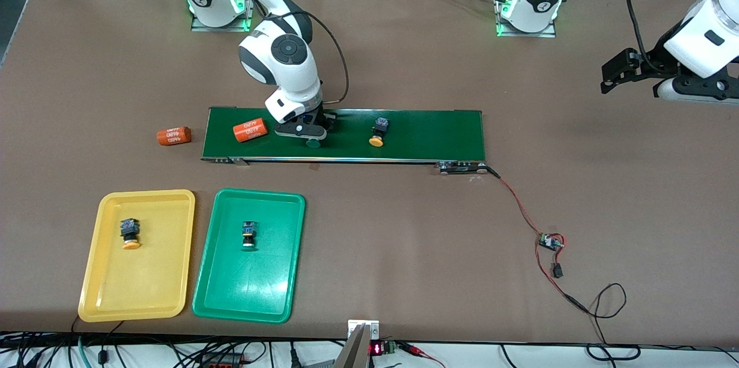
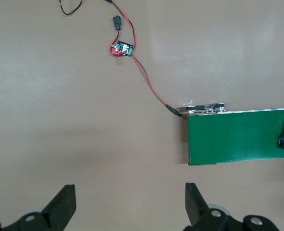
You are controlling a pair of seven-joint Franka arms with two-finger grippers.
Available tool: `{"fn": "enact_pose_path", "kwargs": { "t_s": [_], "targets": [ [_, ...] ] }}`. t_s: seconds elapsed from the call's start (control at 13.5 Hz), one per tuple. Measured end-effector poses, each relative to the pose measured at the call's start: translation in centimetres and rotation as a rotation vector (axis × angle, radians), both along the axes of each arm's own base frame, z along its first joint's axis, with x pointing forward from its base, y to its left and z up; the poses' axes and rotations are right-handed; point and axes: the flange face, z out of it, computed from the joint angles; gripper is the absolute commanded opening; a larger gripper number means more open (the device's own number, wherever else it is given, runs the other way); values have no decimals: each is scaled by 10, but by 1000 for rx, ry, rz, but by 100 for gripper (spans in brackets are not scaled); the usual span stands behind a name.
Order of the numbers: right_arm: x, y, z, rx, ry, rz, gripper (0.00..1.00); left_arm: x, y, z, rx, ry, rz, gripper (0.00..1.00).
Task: Sort buttons by color to trays
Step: 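Grasp the green-cap button with the right gripper and lift it, then lower the green-cap button into the green tray and open the right gripper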
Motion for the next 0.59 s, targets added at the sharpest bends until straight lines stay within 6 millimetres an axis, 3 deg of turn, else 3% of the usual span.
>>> {"fn": "enact_pose_path", "kwargs": {
  "t_s": [0.15,0.37,0.59],
  "targets": [
    [16,0,16,9,-10,-34,1,0,0,0,0,0,1,100],
    [53,-7,58,-18,-7,-23,1,0,0,0,0,0,3,100],
    [99,-41,93,-51,-29,29,1,0,0,0,0,0,6,100]
  ]
}}
